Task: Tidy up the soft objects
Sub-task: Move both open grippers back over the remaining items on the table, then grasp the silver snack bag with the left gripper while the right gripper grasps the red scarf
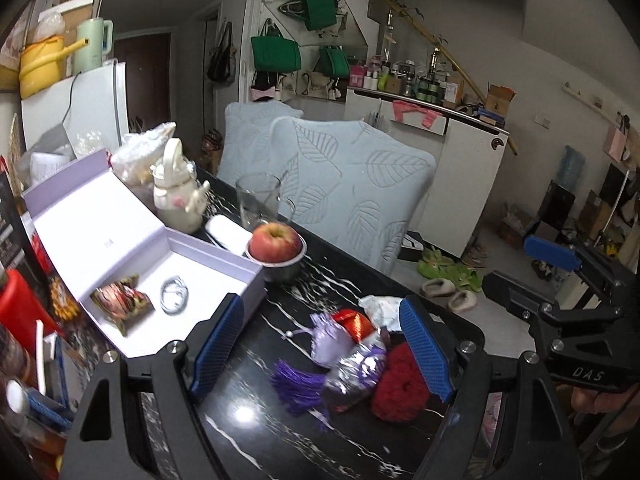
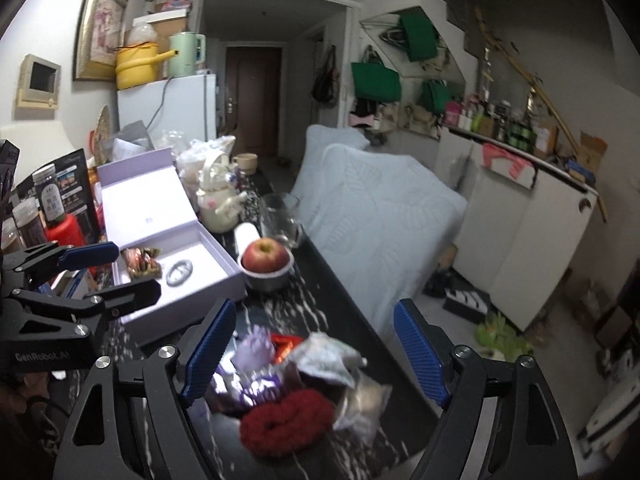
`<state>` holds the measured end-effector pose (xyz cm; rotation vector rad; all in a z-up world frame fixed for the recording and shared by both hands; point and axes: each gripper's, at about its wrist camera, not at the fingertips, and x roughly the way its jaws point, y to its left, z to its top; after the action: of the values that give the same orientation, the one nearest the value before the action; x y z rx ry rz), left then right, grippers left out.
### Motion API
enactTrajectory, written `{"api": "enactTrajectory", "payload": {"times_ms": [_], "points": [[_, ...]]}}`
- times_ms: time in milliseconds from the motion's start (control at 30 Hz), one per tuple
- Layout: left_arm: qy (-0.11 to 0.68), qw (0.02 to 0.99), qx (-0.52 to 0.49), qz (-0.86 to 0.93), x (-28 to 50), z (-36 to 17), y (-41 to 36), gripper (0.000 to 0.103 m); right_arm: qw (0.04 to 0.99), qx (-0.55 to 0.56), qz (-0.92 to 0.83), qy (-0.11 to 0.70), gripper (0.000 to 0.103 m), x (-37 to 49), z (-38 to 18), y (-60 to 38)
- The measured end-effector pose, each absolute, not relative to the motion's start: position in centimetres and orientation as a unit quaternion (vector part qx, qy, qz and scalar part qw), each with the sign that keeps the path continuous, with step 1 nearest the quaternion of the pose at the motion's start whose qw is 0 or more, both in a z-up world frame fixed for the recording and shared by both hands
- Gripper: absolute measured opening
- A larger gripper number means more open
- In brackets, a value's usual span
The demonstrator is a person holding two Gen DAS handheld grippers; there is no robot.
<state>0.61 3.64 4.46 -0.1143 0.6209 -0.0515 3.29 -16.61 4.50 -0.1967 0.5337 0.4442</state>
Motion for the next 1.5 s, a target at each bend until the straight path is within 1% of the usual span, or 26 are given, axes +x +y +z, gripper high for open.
{"api": "enactTrajectory", "payload": {"times_ms": [533, 667, 833, 1000, 1033, 1067, 1133, 1200, 1367, 1500], "points": [[0.361, 0.93, -0.055, -0.048, 0.2, -2.2, 0.5, 0.08, 0.915, -0.079, 0.216, 0.332, 0.083, 2.3, -2.3, -19.3], [0.376, 0.924, -0.054, -0.051, 0.3, -3.9, 0.2, 0.08, 0.903, -0.069, 0.229, 0.358, 0.083, 2.5, -4.4, -19.5], [0.398, 0.914, -0.066, -0.045, 0.4, -6.1, 0.6, 0.08, 0.896, -0.067, 0.236, 0.37, 0.083, 2.8, -6.0, -19.6], [0.402, 0.912, -0.074, -0.035, 0.3, -7.4, 1.2, 0.08, 0.884, -0.039, 0.251, 0.391, 0.086, 3.8, -7.5, -19.6], [0.401, 0.913, -0.072, -0.031, 0.4, -7.4, 1.3, 0.08, 0.883, -0.035, 0.255, 0.393, 0.089, 3.9, -7.7, -19.5], [0.399, 0.914, -0.07, -0.026, 0.3, -7.4, 1.4, 0.08, 0.881, -0.032, 0.26, 0.394, 0.094, 4.1, -7.9, -19.4], [0.396, 0.916, -0.064, -0.018, 0.4, -7.4, 1.7, 0.08, 0.878, -0.026, 0.266, 0.397, 0.098, 4.5, -8.5, -18.9], [0.394, 0.917, -0.06, -0.01, 0.4, -7.5, 2.0, 0.08, 0.874, -0.022, 0.273, 0.402, 0.098, 5.0, -9.2, -18.3], [0.39, 0.919, -0.057, 0.005, 0.7, -7.5, 2.9, 0.08, 0.86, -0.001, 0.272, 0.431, 0.103, 6.8, -10.9, -17.3], [0.396, 0.917, -0.054, 0.007, 1.5, -7.7, 3.3, 0.08, 0.833, 0.037, 0.268, 0.482, 0.103, 8.6, -13.0, -16.7]]}}
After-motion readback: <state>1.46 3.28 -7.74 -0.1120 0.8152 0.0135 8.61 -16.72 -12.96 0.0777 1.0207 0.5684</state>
